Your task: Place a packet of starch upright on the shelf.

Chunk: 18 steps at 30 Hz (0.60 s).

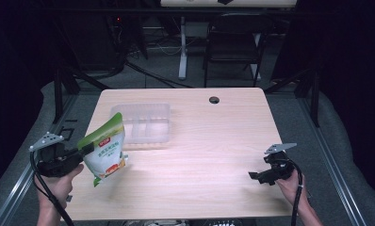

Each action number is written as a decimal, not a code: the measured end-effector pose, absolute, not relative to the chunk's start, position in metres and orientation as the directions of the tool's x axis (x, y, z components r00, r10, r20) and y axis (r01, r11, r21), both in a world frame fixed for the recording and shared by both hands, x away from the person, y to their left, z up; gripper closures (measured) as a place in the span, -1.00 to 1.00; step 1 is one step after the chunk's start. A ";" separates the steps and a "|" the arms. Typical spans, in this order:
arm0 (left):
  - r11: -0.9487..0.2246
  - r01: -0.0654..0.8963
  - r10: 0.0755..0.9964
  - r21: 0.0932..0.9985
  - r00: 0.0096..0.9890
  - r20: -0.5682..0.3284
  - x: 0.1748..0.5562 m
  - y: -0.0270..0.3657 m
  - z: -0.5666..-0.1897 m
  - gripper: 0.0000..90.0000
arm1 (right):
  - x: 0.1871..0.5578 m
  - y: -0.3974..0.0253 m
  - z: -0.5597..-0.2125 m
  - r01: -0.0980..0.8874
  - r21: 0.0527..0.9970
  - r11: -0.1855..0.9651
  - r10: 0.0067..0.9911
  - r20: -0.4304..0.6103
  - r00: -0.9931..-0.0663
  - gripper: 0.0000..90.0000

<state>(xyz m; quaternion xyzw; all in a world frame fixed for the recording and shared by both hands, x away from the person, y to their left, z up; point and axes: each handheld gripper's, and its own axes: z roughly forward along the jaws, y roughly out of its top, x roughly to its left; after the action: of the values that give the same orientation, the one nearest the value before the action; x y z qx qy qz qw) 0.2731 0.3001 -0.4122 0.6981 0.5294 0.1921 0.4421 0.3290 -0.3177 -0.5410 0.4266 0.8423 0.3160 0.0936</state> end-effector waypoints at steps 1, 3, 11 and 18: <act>-0.051 0.564 0.910 0.824 0.365 -0.194 0.274 0.300 -0.410 1.00 | 0.329 -0.319 -0.540 0.661 0.612 0.434 0.777 0.117 -0.618 -0.92; -0.050 0.558 0.910 0.828 0.366 -0.192 0.275 0.300 -0.407 1.00 | 0.328 -0.318 -0.539 0.663 0.613 0.430 0.780 0.117 -0.614 -0.92; -0.045 0.539 0.917 0.841 0.357 -0.180 0.282 0.303 -0.395 1.00 | 0.329 -0.320 -0.539 0.665 0.609 0.431 0.782 0.115 -0.613 -0.92; -0.049 0.533 0.918 0.844 0.357 -0.172 0.288 0.303 -0.388 1.00 | 0.328 -0.320 -0.539 0.665 0.609 0.432 0.782 0.114 -0.612 -0.92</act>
<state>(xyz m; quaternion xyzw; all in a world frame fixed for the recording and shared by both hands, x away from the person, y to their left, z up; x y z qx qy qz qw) 0.2876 0.3027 -0.3884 0.6915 0.5249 0.2151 0.4473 0.3283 -0.3197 -0.5390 0.4303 0.8411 0.3142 0.0932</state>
